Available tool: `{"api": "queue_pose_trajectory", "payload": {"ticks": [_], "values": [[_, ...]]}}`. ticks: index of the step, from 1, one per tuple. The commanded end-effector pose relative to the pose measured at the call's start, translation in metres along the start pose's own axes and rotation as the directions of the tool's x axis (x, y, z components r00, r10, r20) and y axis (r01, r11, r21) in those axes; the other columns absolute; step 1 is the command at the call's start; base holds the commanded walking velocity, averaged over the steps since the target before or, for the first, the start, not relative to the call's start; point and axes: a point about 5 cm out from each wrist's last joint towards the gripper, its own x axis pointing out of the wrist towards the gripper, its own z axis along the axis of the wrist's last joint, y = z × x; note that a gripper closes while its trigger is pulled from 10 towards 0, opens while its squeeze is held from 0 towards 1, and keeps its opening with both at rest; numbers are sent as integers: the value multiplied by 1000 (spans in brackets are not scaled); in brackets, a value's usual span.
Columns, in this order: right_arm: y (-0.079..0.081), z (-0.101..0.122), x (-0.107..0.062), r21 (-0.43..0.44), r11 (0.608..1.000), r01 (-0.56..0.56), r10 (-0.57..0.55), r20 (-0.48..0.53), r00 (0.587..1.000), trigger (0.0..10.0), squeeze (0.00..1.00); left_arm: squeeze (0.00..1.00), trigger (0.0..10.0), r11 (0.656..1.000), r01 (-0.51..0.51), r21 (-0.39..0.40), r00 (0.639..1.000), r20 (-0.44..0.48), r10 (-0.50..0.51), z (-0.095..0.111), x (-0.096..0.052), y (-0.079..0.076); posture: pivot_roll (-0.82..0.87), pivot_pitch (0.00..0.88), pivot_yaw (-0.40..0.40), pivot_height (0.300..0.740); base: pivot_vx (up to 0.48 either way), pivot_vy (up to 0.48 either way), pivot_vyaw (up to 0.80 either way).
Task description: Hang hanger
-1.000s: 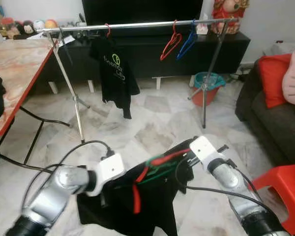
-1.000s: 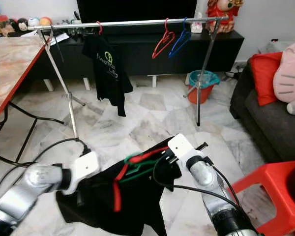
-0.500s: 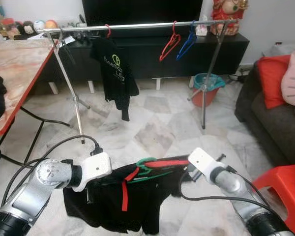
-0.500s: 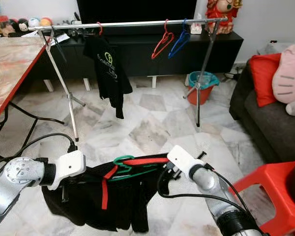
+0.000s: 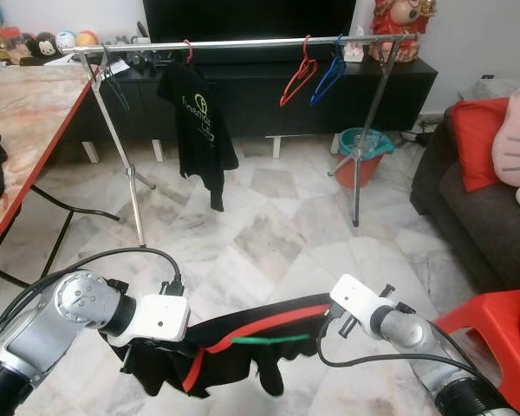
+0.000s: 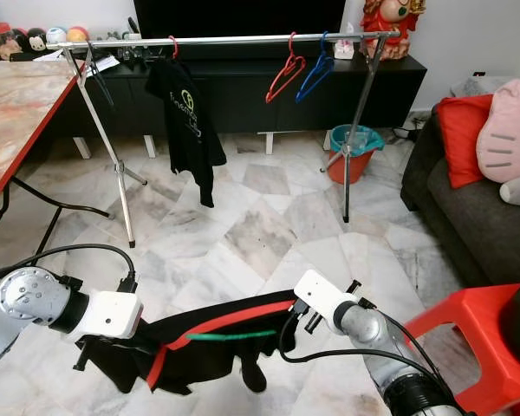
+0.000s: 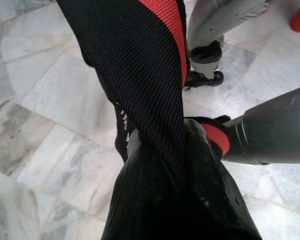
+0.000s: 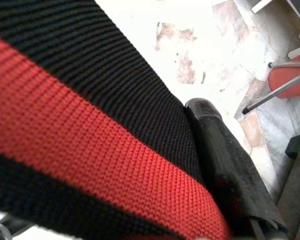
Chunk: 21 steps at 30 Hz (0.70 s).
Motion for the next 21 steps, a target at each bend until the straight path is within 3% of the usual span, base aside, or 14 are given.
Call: {"api": "queue_pose_trajectory", "payload": {"ticks": [1,7,13,15,16,18,21], "values": [[-27,-35,-17,15,996,92,-89,-142,986,0,0,0,10000,997,80,-18,993,-81,-81,-11,-15,-5,102,0,-29,732,0,0,0],[-22,-37,-16,9,998,60,-58,-145,988,0,0,0,10000,999,24,38,993,-114,-19,-11,-21,6,108,0,-30,732,0,0,0],[-20,-37,-15,-39,998,42,-48,-156,987,0,0,0,10000,991,132,6,988,-79,-131,-6,-29,-5,113,0,-32,732,0,0,0],[-21,-39,-15,-36,999,38,-43,-158,987,0,0,0,10000,979,202,11,960,-198,-196,-13,-32,-10,116,0,-30,732,0,0,0],[-21,-39,-15,-36,999,38,-43,-158,987,0,0,0,10000,979,202,11,960,-198,-196,-13,-32,-10,116,0,-30,732,0,0,0],[-21,-41,-16,-45,998,37,-44,-165,985,0,0,0,10000,986,164,10,948,-280,-155,-22,-32,-6,114,0,-28,732,0,0,0],[-21,-41,-17,-56,998,32,-41,-169,985,0,0,0,10000,997,77,17,946,-316,-68,-29,-32,5,113,0,-29,732,0,0,0]]}}
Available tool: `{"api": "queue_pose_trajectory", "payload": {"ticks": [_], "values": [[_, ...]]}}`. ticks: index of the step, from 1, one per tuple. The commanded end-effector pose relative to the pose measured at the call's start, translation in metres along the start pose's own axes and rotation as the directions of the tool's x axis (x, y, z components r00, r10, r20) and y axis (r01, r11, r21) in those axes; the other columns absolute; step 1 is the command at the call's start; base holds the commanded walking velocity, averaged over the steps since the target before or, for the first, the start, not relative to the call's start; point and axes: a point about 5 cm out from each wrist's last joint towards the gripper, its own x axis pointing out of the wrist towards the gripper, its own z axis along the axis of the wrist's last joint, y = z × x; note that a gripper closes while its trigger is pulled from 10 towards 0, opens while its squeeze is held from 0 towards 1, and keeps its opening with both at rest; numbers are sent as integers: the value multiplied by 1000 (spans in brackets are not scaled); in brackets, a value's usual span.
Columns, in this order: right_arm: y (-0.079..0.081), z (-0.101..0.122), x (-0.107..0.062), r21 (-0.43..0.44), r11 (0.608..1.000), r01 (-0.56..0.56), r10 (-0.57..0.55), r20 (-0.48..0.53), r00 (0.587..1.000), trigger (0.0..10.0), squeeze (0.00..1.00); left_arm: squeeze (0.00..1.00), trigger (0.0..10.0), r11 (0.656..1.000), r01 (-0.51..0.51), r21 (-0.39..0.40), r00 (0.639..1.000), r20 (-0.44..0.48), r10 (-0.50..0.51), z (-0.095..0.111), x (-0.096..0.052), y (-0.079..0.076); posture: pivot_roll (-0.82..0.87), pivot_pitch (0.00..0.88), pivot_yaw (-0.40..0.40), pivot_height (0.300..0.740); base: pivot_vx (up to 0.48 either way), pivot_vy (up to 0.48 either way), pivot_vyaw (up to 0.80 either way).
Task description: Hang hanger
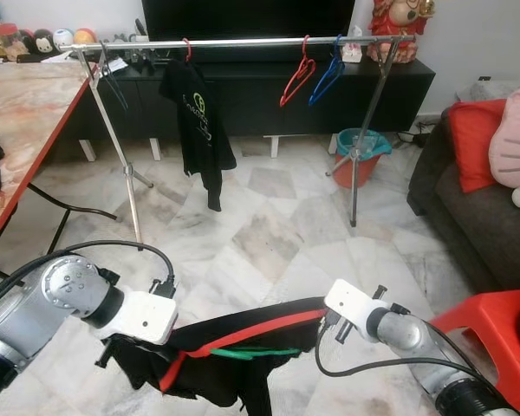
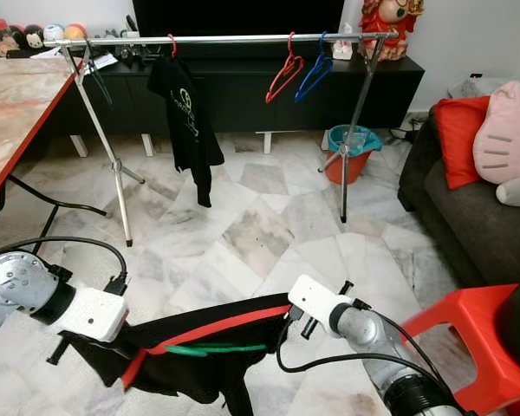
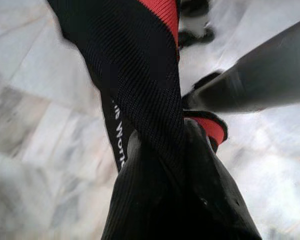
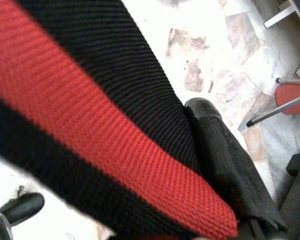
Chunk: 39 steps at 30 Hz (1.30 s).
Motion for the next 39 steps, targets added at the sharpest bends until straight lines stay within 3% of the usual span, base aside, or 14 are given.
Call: {"api": "queue_pose_trajectory", "payload": {"ticks": [1,2,5,8,15,20,22,25,26,28,29,30,39], "values": [[-25,-44,-20,8,996,91,-88,-188,978,0,0,0,10000,999,16,-33,989,-145,-21,-22,-8,-4,112,0,-29,732,0,0,0],[-24,-44,-20,-22,997,80,-83,-195,977,0,0,0,10000,1000,12,-4,983,-182,-13,-26,-9,-3,112,0,-29,732,0,0,0],[-24,-45,-21,-34,997,73,-79,-198,977,0,0,0,10000,999,-30,-32,967,-253,21,-34,-11,1,113,0,-27,732,0,0,0],[-23,-48,-21,-63,996,66,-78,-215,974,0,0,0,10000,990,-134,-45,915,-388,106,-50,-19,10,109,0,-24,732,0,0,0],[-22,-49,-21,-88,995,50,-68,-218,973,0,0,0,10000,995,-101,-21,890,-449,81,-55,-21,10,107,0,-23,732,0,0,0],[-21,-48,-21,-84,995,50,-67,-212,975,0,0,0,10000,998,-56,11,929,-365,56,-48,-11,8,105,0,-23,732,0,0,0],[-21,-47,-20,-82,995,50,-66,-208,976,0,0,0,10000,998,-58,16,954,-294,60,-41,-6,8,104,0,-23,732,0,0,0],[-19,-45,-18,-73,996,44,-58,-202,978,0,0,0,10000,998,-63,-25,992,-110,60,-22,2,8,107,0,-24,732,0,0,0],[-17,-44,-16,-54,998,35,-45,-200,979,10000,0,0,10000,998,-54,-42,998,-29,53,-14,6,7,109,0,-26,732,0,0,0],[-14,-42,-15,-24,999,24,-28,-184,983,10000,0,0,10000,998,-51,-38,999,-2,50,-10,9,7,109,0,-26,732,0,0,0],[-13,-41,-14,-3,1000,16,-17,-171,985,10000,1000,0,10000,998,-49,-34,999,14,50,-8,11,7,108,0,-26,732,0,0,0],[-11,-38,-14,23,1000,-1,5,-146,989,10000,1000,0,10000,999,-38,-27,999,28,39,-5,14,6,105,0,-27,732,0,0,0],[-17,-37,-19,-18,995,-99,97,-109,989,10000,1000,0,10000,1000,1,9,999,54,-1,1,24,7,93,0,-25,732,0,0,0]]}}
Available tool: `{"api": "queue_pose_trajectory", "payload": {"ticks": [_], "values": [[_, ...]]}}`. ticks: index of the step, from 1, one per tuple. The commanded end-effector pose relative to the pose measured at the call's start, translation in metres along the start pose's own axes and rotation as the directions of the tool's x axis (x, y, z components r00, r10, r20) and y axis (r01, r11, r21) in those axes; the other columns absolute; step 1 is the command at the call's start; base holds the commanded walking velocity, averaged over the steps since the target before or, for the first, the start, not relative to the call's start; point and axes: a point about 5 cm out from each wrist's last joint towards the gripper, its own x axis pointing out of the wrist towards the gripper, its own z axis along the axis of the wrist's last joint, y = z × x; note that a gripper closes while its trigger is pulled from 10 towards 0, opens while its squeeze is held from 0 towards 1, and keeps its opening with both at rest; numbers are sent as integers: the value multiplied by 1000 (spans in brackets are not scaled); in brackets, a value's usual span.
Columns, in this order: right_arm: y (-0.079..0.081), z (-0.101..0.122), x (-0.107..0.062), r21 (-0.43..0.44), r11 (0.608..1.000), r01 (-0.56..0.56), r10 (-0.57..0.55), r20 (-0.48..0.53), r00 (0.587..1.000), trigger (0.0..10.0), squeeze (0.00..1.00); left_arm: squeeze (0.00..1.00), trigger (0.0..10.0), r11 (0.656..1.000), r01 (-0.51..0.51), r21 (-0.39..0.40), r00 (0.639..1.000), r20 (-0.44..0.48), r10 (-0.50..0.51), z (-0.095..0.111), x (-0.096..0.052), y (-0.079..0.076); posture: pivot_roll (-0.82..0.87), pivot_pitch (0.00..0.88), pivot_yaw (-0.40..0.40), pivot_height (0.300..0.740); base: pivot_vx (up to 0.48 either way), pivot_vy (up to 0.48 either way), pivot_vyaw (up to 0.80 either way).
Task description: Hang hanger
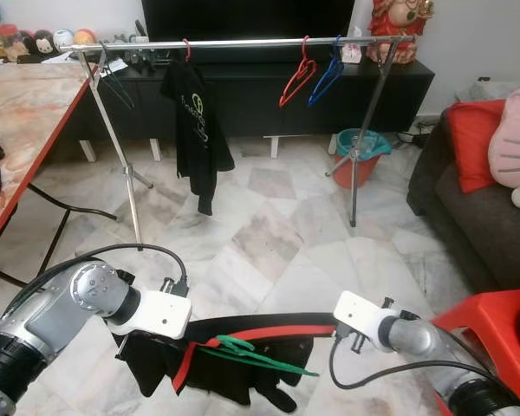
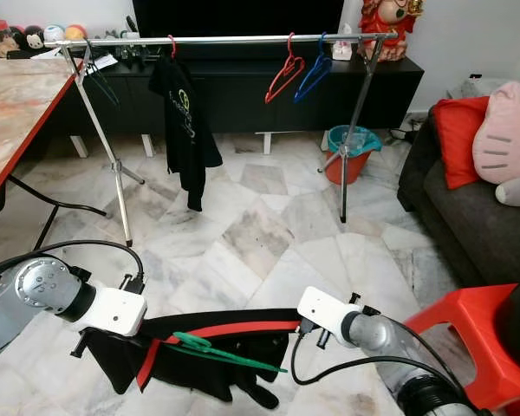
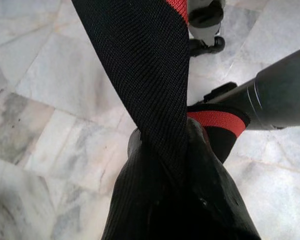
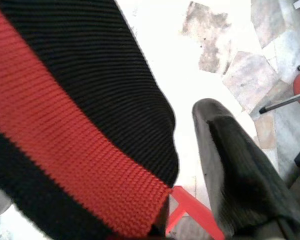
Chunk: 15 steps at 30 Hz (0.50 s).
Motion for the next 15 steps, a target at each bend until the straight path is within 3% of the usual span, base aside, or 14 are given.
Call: {"api": "queue_pose_trajectory", "payload": {"ticks": [1,4,5,7,10,13,15], "values": [[-9,-16,-9,29,1000,4,-2,-47,999,10000,1000,0,10000,1000,19,-1,1000,-16,-19,-2,-6,0,93,0,-25,732,0,0,0],[-11,-13,-14,19,996,-92,92,-11,996,10000,1000,0,10000,1000,26,4,1000,-3,-26,1,-2,1,89,0,-27,732,0,0,0],[-8,-14,-17,15,985,-170,170,-1,986,10000,1000,0,10000,1000,28,8,1000,3,-28,3,0,2,88,0,-26,732,0,0,0],[-6,-15,-19,9,979,-204,204,-2,979,10000,1000,0,10000,1000,29,9,1000,9,-30,4,1,2,89,0,-28,732,0,0,0],[2,-20,-24,6,947,-321,321,-10,947,10000,1000,0,10000,1000,27,11,999,35,-28,7,3,2,90,0,-31,732,0,0,0],[4,-21,-26,11,931,-365,365,-6,931,10000,1000,0,10000,1000,26,9,999,45,-26,9,4,2,91,0,-32,732,0,0,0],[10,-22,-31,20,894,-448,448,1,894,10000,1000,0,10000,1000,28,6,998,62,-29,11,5,2,92,0,-32,732,0,0,0]]}}
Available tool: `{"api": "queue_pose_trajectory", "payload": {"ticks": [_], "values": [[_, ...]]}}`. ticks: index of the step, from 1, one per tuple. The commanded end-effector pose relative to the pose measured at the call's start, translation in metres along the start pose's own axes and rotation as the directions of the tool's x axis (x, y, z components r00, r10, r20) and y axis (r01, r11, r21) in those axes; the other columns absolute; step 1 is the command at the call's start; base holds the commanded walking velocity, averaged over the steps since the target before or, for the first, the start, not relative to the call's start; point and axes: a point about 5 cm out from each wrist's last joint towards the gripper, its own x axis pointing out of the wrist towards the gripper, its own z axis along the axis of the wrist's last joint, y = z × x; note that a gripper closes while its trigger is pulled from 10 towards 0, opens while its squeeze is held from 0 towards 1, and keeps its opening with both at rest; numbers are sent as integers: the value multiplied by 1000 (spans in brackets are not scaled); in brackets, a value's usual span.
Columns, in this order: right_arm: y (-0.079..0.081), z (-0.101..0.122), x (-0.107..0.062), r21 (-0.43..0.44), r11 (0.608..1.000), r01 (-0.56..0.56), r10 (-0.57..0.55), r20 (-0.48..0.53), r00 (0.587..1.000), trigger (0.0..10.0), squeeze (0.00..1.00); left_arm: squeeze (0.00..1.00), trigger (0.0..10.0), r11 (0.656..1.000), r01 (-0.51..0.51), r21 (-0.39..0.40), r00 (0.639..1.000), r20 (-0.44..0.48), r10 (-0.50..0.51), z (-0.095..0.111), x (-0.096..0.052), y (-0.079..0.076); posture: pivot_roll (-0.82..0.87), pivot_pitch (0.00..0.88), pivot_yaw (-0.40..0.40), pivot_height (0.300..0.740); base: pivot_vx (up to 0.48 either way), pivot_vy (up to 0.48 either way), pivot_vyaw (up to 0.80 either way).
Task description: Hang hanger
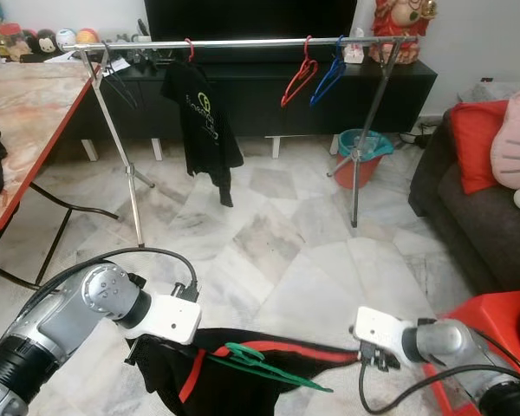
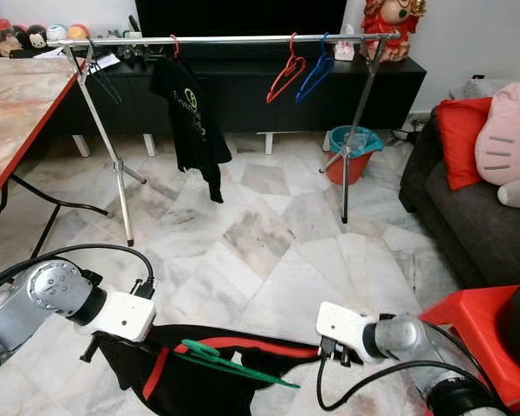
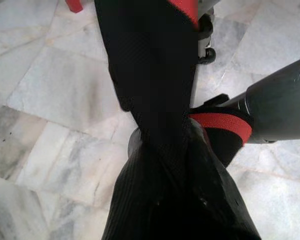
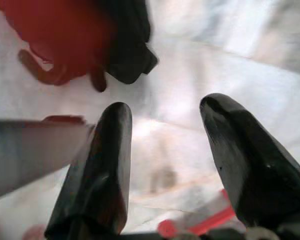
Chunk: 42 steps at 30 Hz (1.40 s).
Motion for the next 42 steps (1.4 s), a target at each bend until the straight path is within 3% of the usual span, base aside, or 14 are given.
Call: {"api": "queue_pose_trajectory", "payload": {"ticks": [1,6,9,10,11,12,14,17,22,25,28,39,40,42], "values": [[3,-3,-6,4,999,-54,54,-4,999,10000,1000,0,10000,1000,-5,5,1000,23,5,4,-3,1,92,0,-32,732,0,0,0],[3,3,-13,30,994,-110,108,65,992,10000,1000,0,10000,1000,-5,4,999,35,5,6,-1,1,91,0,-31,732,0,0,0],[-9,11,-19,14,1000,-28,26,118,993,10000,1000,0,10000,1000,-3,3,999,39,3,7,0,1,94,0,-31,732,0,0,0],[-21,15,-22,16,997,75,-77,147,986,10000,784,0,10000,1000,-6,-1,999,41,6,7,1,1,92,0,-28,732,0,0,0],[-23,17,-23,18,995,99,-101,154,983,10000,784,0,10000,1000,-6,-2,999,42,6,7,1,1,92,0,-28,732,0,0,0],[-28,20,-25,33,990,136,-140,179,974,10000,0,0,10000,1000,-7,-4,999,43,7,8,2,2,90,0,-26,732,0,0,0],[-38,34,-33,84,980,178,-195,278,940,10000,0,0,10000,1000,-15,-17,999,48,16,8,5,2,86,0,-22,732,0,0,0],[-35,53,-38,71,992,107,-127,395,910,10000,0,0,10000,998,-45,-47,997,52,48,9,14,6,87,0,-19,732,0,0,0],[-31,60,-37,49,996,70,-84,425,901,10000,0,0,10000,994,-76,-72,995,64,81,12,21,10,82,0,-15,732,0,0,0],[-16,72,-35,-16,998,-58,59,474,878,10000,0,0,10000,987,-107,-117,989,91,118,17,33,12,78,0,-13,732,0,0,0],[-8,69,-36,-68,991,-119,136,448,884,10000,0,0,10000,984,-120,-134,987,88,132,16,37,13,74,0,-11,732,0,0,0],[-1,63,-47,-92,976,-199,219,418,882,10000,0,0,10000,976,-134,-173,987,63,147,15,43,14,77,0,-17,732,0,0,0],[-2,63,-48,-94,975,-201,222,415,882,10000,0,0,10000,949,-169,-266,980,56,191,12,49,18,79,0,-17,732,0,0,0],[-3,64,-48,-93,976,-199,220,416,882,10000,0,0,10000,903,-232,-360,946,132,296,15,54,26,78,0,-17,732,0,0,0]]}}
